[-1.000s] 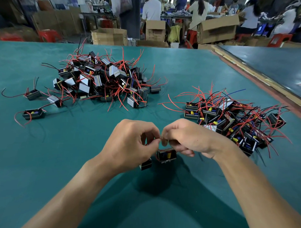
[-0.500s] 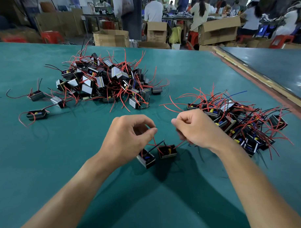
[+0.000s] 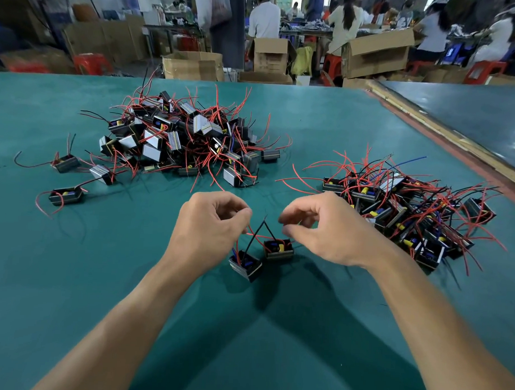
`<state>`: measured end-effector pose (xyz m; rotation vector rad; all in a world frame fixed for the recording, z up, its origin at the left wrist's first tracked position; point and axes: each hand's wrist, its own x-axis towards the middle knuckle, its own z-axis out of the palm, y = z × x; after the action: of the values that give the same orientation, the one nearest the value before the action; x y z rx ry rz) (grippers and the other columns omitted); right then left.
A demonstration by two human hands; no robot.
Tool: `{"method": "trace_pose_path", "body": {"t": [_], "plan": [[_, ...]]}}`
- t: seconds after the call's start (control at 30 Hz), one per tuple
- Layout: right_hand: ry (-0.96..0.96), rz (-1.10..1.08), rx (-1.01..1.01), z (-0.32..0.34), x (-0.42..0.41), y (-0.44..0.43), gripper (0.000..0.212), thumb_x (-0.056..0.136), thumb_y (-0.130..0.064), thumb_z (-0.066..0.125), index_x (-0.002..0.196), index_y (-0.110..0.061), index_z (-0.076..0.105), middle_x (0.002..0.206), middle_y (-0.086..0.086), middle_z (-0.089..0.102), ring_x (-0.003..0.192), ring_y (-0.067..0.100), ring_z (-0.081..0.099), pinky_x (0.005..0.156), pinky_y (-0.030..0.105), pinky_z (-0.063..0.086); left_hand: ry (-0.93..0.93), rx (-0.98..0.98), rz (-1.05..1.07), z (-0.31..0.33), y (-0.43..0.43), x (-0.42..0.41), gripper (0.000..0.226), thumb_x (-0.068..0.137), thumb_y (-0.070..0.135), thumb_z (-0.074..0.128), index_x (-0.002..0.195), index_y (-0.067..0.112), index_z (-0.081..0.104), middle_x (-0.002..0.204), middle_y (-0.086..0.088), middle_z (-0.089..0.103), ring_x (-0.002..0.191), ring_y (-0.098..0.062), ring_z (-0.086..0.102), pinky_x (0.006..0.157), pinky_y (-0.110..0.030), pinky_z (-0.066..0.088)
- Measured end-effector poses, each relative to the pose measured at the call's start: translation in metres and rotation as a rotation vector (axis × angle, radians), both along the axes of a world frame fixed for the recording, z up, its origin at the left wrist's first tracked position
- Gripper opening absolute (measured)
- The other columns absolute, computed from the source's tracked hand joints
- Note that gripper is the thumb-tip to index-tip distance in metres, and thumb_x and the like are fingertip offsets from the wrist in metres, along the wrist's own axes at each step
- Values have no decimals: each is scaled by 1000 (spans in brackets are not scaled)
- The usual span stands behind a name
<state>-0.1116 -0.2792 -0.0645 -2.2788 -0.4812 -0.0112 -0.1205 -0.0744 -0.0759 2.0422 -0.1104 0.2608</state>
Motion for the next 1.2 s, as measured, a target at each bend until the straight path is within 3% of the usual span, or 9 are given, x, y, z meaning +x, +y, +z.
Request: {"method": "trace_pose_path", "body": {"t": [0.07, 0.23, 0.3, 0.37, 0.43, 0.57, 0.87, 1.07, 1.2], "plan": [[7, 36, -15, -2, -1, 2, 16, 85, -15, 73, 70, -19, 71, 64, -10, 70, 59, 8, 62, 63, 26, 52, 30, -39, -13, 1, 0, 0, 18, 87, 14, 67, 70, 18, 70, 62, 0, 70, 51, -14, 58, 64, -42, 56], [38, 62, -117, -3, -3, 2, 47, 88, -30, 69, 51, -12, 47, 45, -6, 36, 46, 9, 28, 48, 25, 28, 103, -162, -48, 4, -1, 2, 17, 88, 7, 67, 71, 11, 68, 62, -5, 64, 49, -14, 57, 55, -31, 52], [38, 68, -141, -1, -5, 3, 31, 84, -30, 73, 60, -18, 58, 53, -11, 52, 48, 7, 42, 53, 23, 35, 136, -215, -67, 5, -1, 1, 16, 88, 5, 67, 72, 9, 68, 63, -8, 62, 48, -14, 56, 51, -27, 52], [66, 61, -178, 2, -8, 7, 17, 78, -37, 78, 88, -29, 67, 86, -16, 67, 66, 3, 59, 67, 22, 45, 155, -255, -73, 6, -1, 1, 16, 88, 3, 67, 72, 8, 67, 61, -7, 62, 48, -13, 57, 49, -24, 52], [77, 53, -229, 0, -11, 13, 47, 68, -57, 78, 107, -34, 63, 105, -17, 61, 80, 1, 59, 75, 22, 46, 164, -297, -66, 6, 0, 2, 15, 88, 3, 67, 73, 8, 67, 59, -4, 62, 47, -11, 59, 48, -22, 52], [-15, -10, -397, -7, -18, 28, 76, 49, -85, 62, 104, -33, 63, 95, -14, 53, 88, 10, 55, 77, 30, 47, 166, -358, -43, 6, 2, 4, 13, 88, 3, 67, 75, 6, 67, 57, -3, 62, 50, -12, 63, 47, -20, 51], [-137, -19, -424, -18, -20, 36, 26, 75, -50, 68, 93, -32, 63, 95, -9, 55, 87, 21, 60, 71, 30, 42, -105, -61, 74, 3, 3, 4, 18, 83, 24, 74, 67, 20, 68, 56, 8, 64, 50, -11, 55, 53, -30, 50], [-102, -36, -422, -16, -13, 27, 33, 79, -53, 70, 102, -30, 63, 104, -7, 56, 97, 25, 60, 86, 40, 49, -235, -229, 271, 9, 18, 11, 15, 81, 27, 68, 66, 24, 67, 51, 13, 58, 46, -5, 47, 46, -18, 40], [-162, -109, -260, 1, -8, 18, 20, 80, -38, 77, 91, -32, 61, 98, -8, 54, 88, 13, 58, 84, 33, 44, -146, -347, 368, 6, 30, 20, 19, 81, 20, 68, 63, 16, 66, 49, 8, 55, 50, -13, 45, 51, -25, 39]]}}
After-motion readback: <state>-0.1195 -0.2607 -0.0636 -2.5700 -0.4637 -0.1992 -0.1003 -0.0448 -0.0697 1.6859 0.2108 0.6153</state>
